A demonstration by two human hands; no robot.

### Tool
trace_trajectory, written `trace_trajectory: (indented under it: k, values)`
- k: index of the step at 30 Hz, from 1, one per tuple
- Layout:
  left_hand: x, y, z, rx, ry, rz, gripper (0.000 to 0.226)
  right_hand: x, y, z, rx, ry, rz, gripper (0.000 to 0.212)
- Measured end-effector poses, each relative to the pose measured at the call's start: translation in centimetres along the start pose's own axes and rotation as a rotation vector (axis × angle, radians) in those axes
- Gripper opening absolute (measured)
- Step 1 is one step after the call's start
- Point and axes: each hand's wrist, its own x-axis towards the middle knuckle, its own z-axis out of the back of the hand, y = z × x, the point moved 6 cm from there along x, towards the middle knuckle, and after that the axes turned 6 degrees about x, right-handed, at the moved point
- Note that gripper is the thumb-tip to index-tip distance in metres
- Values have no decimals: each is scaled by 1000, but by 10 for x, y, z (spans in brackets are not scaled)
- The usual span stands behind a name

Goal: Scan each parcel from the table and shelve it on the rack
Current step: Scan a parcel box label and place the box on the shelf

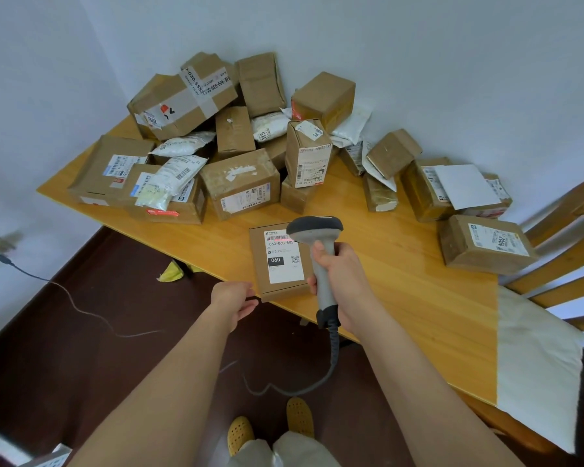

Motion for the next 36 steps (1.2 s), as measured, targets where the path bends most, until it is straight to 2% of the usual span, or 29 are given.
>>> trace_trajectory:
  k: [5, 9, 10, 14, 19, 22, 27, 36]
  values:
    - [2, -1, -11, -9, -12, 7, 18, -5, 6, 4, -19, -12, -6, 12]
    - [6, 1, -11, 25, -119, -14, 5, -8, 12, 8, -24, -20, -13, 11]
    - [8, 2, -12, 51, -123, -22, 13, -9, 14, 9, -29, -17, -11, 11]
    - [15, 14, -27, 83, -13, 37, 65, -6, 14, 12, -45, -15, -11, 14]
    - [32, 25, -43, 43, 50, 50, 80, -6, 14, 18, -58, -16, -11, 14]
    - [42, 29, -52, -53, 82, 39, 77, -8, 18, 24, -64, -19, 8, 14]
    - [44, 25, -57, -158, 58, 6, 58, -12, 23, 28, -64, -24, 25, 20]
    - [34, 18, -56, -214, -25, -10, 61, -27, 32, 25, -28, 34, 20, 16]
